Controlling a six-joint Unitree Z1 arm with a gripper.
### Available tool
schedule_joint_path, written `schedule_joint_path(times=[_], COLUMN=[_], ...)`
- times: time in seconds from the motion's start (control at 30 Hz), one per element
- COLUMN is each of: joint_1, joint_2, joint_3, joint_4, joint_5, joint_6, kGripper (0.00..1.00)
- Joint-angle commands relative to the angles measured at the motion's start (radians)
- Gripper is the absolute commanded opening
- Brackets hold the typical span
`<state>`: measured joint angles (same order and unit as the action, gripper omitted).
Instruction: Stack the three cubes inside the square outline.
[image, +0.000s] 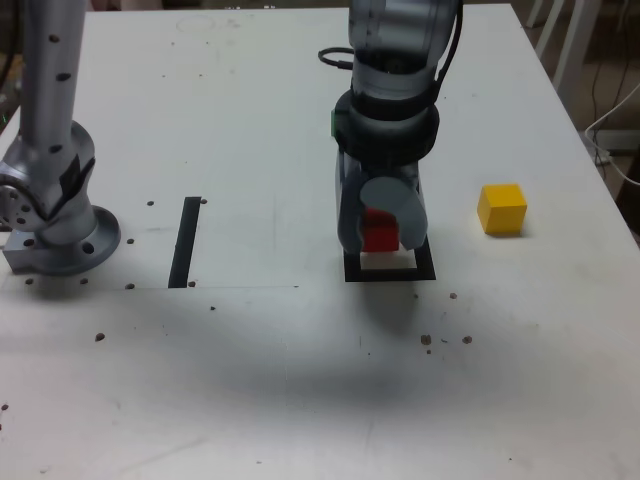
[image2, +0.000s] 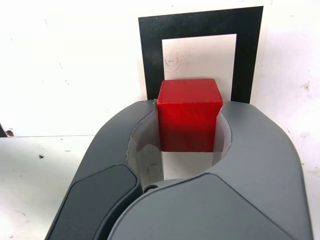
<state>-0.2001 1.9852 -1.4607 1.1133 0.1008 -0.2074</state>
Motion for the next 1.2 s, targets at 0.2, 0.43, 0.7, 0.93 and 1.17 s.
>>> schedule_joint_path(times=[0.2,0.43,0.7,0.93,1.17], joint_1=[0.003,0.007,0.006,0.003,-0.001], joint_2=[0.022,0.025,0.011,0.001,-0.011], joint_3=[0.015,0.021,0.030,0.035,0.034], joint_4=[-0.027,-0.028,-0.037,-0.028,-0.019], joint_5=[0.000,0.009,0.042,0.041,0.040], joint_6=[0.002,0.002,0.001,-0.008,-0.010], kGripper=[0.34,0.64,0.92,0.99,0.99])
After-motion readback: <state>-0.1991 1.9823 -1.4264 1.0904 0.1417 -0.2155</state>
